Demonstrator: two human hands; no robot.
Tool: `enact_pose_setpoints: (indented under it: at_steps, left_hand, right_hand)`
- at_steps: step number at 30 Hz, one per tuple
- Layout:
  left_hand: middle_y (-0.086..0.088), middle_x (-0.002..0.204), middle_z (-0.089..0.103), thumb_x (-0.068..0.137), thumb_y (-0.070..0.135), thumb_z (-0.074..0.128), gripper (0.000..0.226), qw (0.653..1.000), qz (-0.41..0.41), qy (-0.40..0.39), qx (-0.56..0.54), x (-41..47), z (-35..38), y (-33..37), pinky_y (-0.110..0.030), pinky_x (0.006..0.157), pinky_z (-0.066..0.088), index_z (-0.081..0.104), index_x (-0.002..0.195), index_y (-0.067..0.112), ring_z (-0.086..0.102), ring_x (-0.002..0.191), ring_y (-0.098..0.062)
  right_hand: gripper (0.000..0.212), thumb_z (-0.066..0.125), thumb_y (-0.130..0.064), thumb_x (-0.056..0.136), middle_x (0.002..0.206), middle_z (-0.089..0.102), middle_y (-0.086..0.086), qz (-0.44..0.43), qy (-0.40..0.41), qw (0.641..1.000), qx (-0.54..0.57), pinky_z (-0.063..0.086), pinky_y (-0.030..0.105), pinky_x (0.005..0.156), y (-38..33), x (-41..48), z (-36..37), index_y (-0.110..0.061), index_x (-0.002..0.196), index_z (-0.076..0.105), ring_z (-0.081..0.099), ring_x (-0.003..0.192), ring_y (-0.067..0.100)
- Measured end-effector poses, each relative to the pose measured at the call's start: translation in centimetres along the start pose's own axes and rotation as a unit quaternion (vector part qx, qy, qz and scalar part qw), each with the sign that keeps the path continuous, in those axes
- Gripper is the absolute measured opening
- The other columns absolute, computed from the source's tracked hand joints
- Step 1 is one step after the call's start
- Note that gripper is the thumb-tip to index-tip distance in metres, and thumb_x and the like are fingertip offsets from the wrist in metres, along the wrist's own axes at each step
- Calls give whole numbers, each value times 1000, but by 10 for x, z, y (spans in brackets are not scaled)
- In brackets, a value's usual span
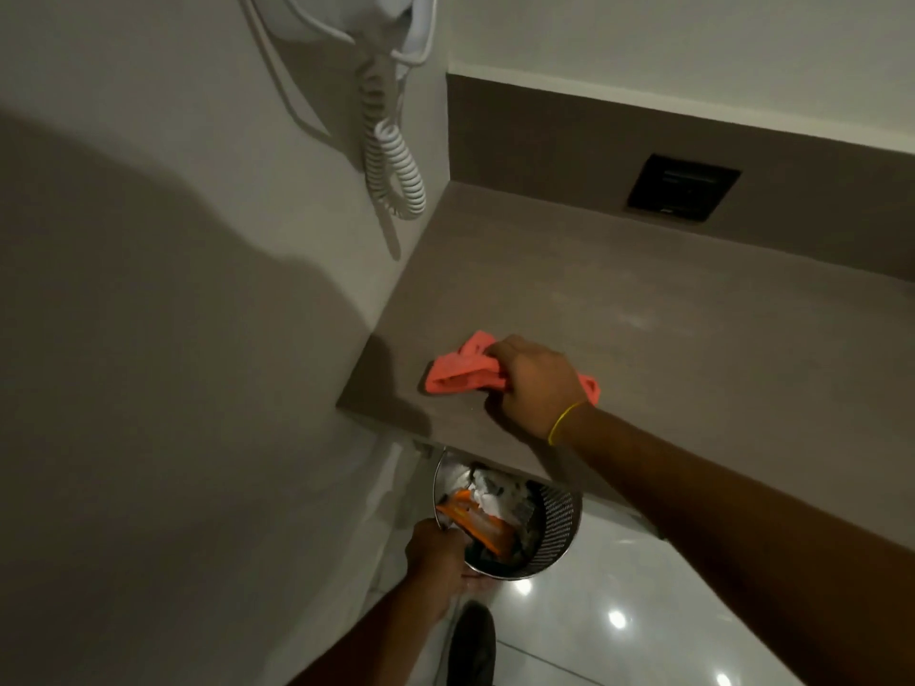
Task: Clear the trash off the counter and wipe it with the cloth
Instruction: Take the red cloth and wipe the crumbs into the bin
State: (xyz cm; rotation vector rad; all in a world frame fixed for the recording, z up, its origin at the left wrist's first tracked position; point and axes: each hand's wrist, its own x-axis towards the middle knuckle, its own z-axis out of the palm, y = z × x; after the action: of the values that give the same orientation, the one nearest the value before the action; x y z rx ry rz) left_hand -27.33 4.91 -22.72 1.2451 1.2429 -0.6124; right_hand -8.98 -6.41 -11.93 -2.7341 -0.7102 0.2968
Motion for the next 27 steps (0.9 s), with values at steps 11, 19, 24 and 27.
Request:
enact_pose_setpoints:
  at_steps: [11,19,24,27]
  left_hand:
    - [-30,126,68,103,26,66,37,996,-5,-56,-70,-16,-4,-7,-44,51,64,60,131,3,74,104,-48]
    - [-33,122,69,105,20,62,32,999,3,-28,-46,-14,-12,-3,-48,52,65,61,126,-4,76,94,-49]
    - [-34,128,67,106,17,60,36,998,7,-34,-43,-17,-29,3,-56,66,67,58,134,-6,75,101,-50]
    - [-32,126,67,106,15,59,34,999,10,-20,-44,-18,-38,6,-53,64,67,56,134,-4,75,100,-50]
  right_hand:
    - [29,59,-46,88,113,67,-3,-136,-175,975,6,56,40,87,-29,-80,18,-30,112,66,68,102,24]
    - [23,63,-13,81,87,79,-3,-2,-121,955,269,57,36,71,-16,-41,-27,-14,97,79,71,72,7]
    - [21,56,-35,71,69,65,2,59,37,974,217,38,33,61,2,42,-73,-15,71,62,60,66,20]
    - [25,62,-49,81,90,73,12,43,63,992,100,41,32,70,9,87,-69,-24,82,64,67,84,30]
